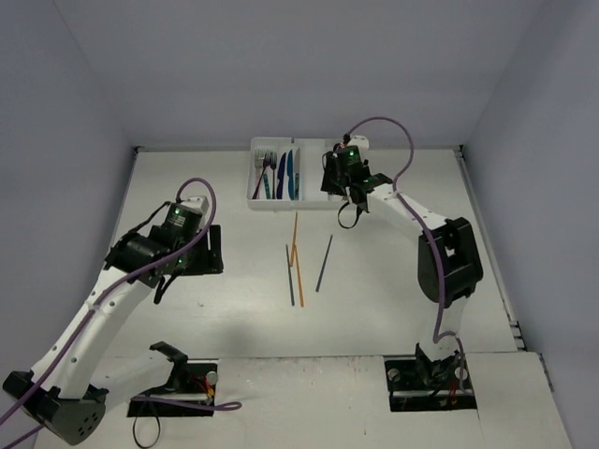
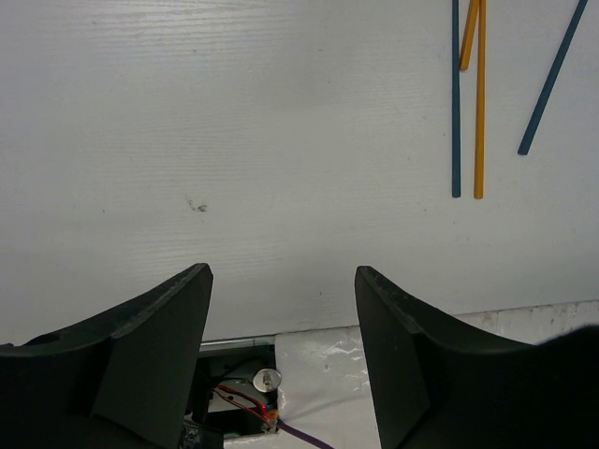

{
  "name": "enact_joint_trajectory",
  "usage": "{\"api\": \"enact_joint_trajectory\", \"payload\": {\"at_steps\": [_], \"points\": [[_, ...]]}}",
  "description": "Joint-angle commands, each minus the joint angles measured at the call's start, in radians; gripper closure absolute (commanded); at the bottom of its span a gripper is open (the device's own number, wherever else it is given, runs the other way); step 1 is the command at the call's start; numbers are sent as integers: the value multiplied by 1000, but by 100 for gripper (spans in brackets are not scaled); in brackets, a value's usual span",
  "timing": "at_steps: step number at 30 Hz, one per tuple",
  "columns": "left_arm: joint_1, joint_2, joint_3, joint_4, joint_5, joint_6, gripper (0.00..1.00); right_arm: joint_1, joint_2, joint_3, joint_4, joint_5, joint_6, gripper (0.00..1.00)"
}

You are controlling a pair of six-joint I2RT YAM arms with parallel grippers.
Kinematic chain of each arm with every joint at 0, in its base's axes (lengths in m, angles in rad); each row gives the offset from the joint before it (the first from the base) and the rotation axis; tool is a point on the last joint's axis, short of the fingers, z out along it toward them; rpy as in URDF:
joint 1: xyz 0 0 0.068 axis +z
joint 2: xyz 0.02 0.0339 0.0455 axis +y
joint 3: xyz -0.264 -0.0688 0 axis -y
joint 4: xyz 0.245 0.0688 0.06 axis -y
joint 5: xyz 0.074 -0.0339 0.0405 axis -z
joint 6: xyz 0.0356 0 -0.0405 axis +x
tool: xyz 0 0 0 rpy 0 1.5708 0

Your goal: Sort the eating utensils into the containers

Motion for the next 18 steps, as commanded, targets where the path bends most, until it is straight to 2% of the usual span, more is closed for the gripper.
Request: {"api": "enact_joint_trajectory", "payload": {"at_steps": [1,7,18], "points": [[8,30,49,31,-35,15,41,9,-168,-208,-95,109,104,49],[8,68,34,80,-20,12,41,59,-263,-405,-138,77,233,53],[8,127,23,99,-27,4,41,153,-206,-457,-140,68,365,52]]}}
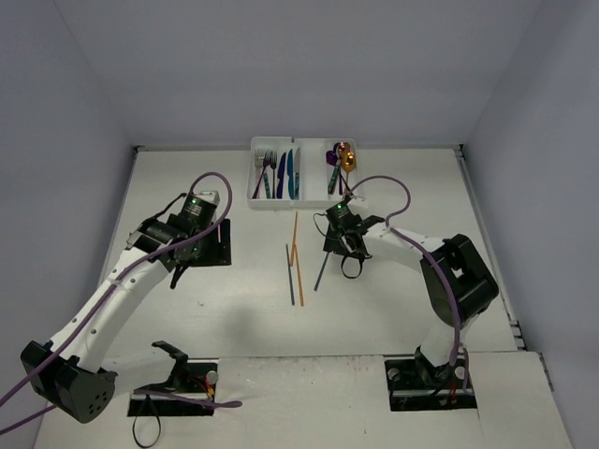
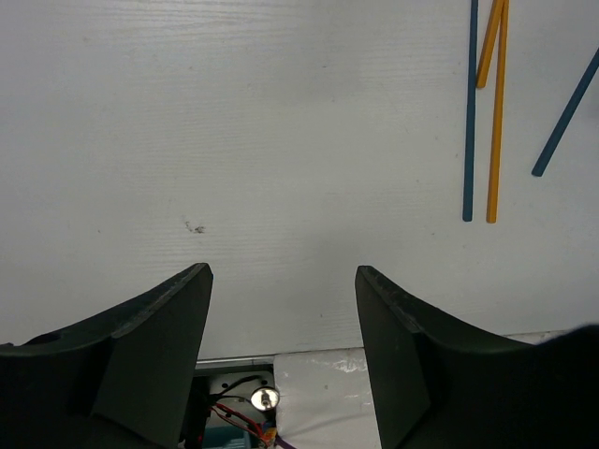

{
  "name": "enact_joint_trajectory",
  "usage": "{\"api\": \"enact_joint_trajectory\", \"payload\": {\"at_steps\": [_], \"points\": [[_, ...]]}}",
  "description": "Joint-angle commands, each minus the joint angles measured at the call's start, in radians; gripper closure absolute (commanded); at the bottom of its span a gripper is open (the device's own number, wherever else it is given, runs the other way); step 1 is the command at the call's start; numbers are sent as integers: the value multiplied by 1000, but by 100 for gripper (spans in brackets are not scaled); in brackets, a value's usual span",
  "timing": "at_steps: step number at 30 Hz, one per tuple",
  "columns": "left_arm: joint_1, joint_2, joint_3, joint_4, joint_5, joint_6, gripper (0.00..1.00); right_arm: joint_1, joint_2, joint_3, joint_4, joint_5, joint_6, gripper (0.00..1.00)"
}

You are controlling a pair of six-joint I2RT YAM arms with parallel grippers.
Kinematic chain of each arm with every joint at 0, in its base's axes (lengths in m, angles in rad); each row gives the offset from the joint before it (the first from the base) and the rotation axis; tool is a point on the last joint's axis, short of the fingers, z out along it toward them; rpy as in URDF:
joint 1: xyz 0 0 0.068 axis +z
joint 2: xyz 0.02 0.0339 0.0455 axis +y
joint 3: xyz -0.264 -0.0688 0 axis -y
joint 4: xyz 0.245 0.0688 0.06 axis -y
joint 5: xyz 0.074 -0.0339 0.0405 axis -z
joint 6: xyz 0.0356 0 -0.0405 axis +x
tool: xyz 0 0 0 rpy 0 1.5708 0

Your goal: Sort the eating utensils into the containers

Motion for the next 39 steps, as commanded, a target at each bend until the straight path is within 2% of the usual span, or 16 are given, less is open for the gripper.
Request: {"api": "enact_joint_trajectory", "payload": {"at_steps": [1,6,10,18,22,28,33,35,39], "points": [[8,1,18,36,-9,-2,41,25,3,5,14,27,81,53],[8,-4,14,35,-13,-2,41,39,43,14,14,31,99,57],[8,-3,12,36,-9,-4,41,44,65,4,13,21,113,67],[8,-16,13,33,-16,2,41,45,71,9,13,31,92,100],[8,-24,12,33,-16,3,44,45,63,89,10,60,14,100],[8,-28,9,30,-19,-4,61,26,67,236,5,83,-124,100],[8,-28,9,30,-21,-15,62,8,82,293,-6,48,-171,100],[8,-27,9,30,-21,-18,62,12,89,282,-10,25,-179,87],[8,-26,8,30,-27,-17,62,32,88,235,-17,-14,-193,70]]}}
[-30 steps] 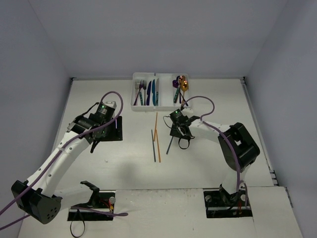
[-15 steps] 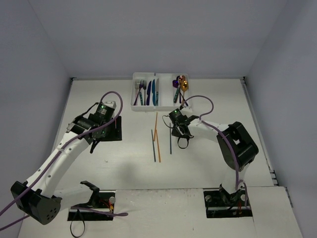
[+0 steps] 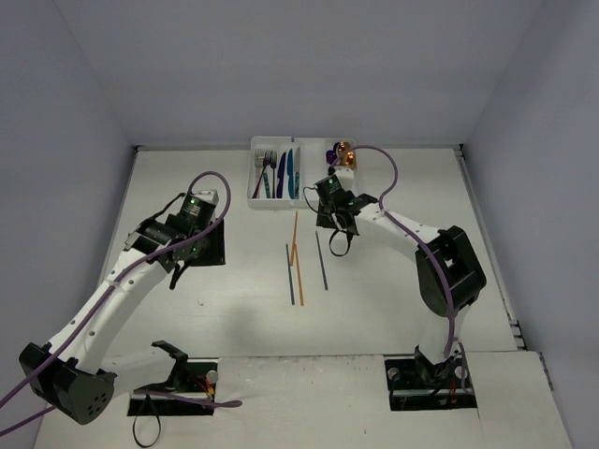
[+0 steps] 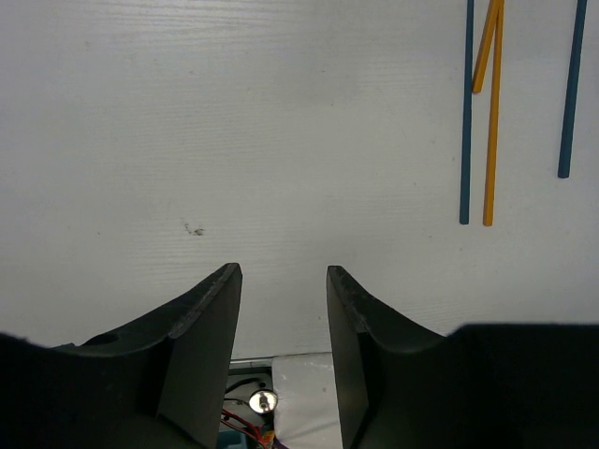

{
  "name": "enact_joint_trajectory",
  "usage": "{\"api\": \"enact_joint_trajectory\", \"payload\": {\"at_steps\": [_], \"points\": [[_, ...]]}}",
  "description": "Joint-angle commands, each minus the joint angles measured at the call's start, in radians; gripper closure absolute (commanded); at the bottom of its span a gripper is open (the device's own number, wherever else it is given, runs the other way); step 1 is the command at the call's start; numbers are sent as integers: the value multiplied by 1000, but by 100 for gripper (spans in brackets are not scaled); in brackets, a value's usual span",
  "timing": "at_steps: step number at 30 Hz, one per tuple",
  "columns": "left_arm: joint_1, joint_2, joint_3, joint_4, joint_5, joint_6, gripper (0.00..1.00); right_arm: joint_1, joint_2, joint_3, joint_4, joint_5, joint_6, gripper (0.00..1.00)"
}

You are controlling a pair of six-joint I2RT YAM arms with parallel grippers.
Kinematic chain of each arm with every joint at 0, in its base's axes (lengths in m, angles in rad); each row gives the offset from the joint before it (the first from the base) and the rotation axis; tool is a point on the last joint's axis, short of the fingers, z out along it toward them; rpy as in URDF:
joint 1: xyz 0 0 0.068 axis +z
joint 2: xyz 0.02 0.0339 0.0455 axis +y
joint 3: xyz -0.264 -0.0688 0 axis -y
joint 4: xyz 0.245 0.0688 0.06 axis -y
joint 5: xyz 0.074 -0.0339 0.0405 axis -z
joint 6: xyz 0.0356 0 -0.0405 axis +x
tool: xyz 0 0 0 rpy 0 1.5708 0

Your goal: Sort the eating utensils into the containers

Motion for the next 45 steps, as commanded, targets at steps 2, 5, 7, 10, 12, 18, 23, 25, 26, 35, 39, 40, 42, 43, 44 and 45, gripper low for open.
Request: {"api": "enact_joint_trajectory", "payload": {"at_steps": [2,5,7,10,12,18,23,25,26,35,39,40,42,43,44,45], "points": [[8,-17,10,24,-23,-12,62,30,-2,-57,-19,-50,-41,64],[8,-11,11,24,-26,-9,62,47,-15,-97,-22,-75,-38,58],[8,-7,13,24,-26,-6,62,58,-22,-114,-25,-86,-34,55],[8,-1,15,24,-28,-4,62,72,-20,-137,-28,-94,-28,54],[8,1,16,24,-26,-3,62,79,-12,-143,-30,-99,-21,53],[8,0,21,24,-26,6,62,90,17,-149,-35,-91,-8,55],[8,-2,22,22,-21,8,62,91,49,-164,-40,-71,18,59],[8,-2,22,22,-21,8,62,91,59,-174,-42,-60,27,64],[8,-3,22,22,-21,9,62,90,63,-179,-43,-55,31,69],[8,-1,22,22,-23,15,62,90,86,-134,-51,-30,-8,100],[8,-5,19,22,-28,15,63,80,65,-29,-56,-6,-73,100],[8,-6,17,22,-30,15,64,72,56,-5,-56,0,-93,100],[8,-6,14,21,-31,14,67,52,47,54,-56,2,-125,100],[8,-5,12,21,-31,13,68,42,45,83,-56,2,-137,100],[8,-6,10,21,-31,11,69,36,44,101,-56,3,-144,100],[8,-7,8,22,-33,9,69,21,51,138,-55,4,-162,100]]}}
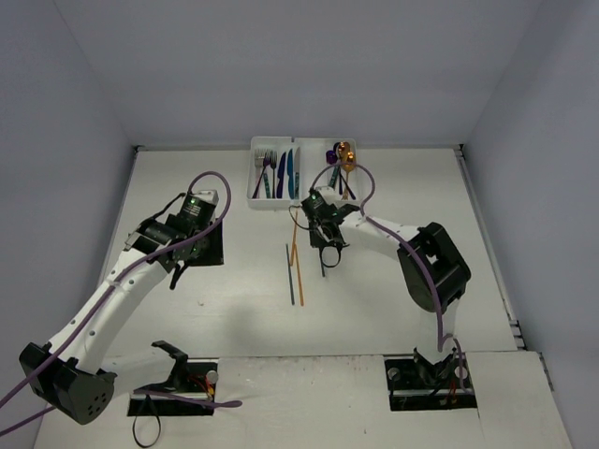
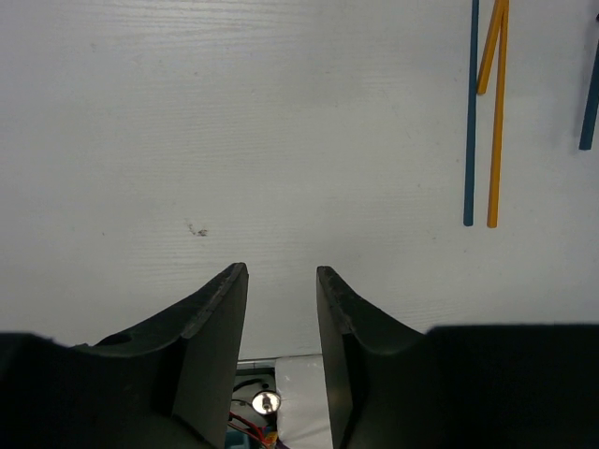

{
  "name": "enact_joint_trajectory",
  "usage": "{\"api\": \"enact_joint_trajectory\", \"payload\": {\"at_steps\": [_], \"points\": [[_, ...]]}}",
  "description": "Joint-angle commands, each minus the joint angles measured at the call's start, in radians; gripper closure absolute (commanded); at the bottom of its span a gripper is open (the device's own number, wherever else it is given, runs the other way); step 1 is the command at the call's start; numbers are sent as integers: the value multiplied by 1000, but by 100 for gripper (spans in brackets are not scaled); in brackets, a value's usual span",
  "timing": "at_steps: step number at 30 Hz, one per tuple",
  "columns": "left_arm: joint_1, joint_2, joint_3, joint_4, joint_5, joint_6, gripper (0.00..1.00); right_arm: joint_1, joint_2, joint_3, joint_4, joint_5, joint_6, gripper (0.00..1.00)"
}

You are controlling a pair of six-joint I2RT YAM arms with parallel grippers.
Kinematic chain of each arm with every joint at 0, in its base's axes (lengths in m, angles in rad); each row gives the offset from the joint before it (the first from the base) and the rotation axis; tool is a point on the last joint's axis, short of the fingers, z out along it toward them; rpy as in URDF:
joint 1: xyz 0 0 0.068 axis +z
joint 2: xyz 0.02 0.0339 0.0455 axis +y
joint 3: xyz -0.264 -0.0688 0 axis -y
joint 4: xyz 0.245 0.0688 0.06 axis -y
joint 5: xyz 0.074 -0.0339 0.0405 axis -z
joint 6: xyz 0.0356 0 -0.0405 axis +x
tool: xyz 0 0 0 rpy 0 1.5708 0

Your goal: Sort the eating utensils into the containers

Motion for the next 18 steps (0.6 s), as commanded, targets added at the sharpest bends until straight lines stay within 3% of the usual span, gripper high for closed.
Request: {"api": "enact_joint_trajectory", "payload": {"at_steps": [1,8,18], "points": [[8,-8,5,22,-26,2,69,-62,-25,183,11,50,-98,100],[8,-1,-5,21,-26,-10,70,-146,129,451,14,52,-181,100],[8,-16,-33,21,7,-48,70,-220,505,963,26,20,-219,100]]}}
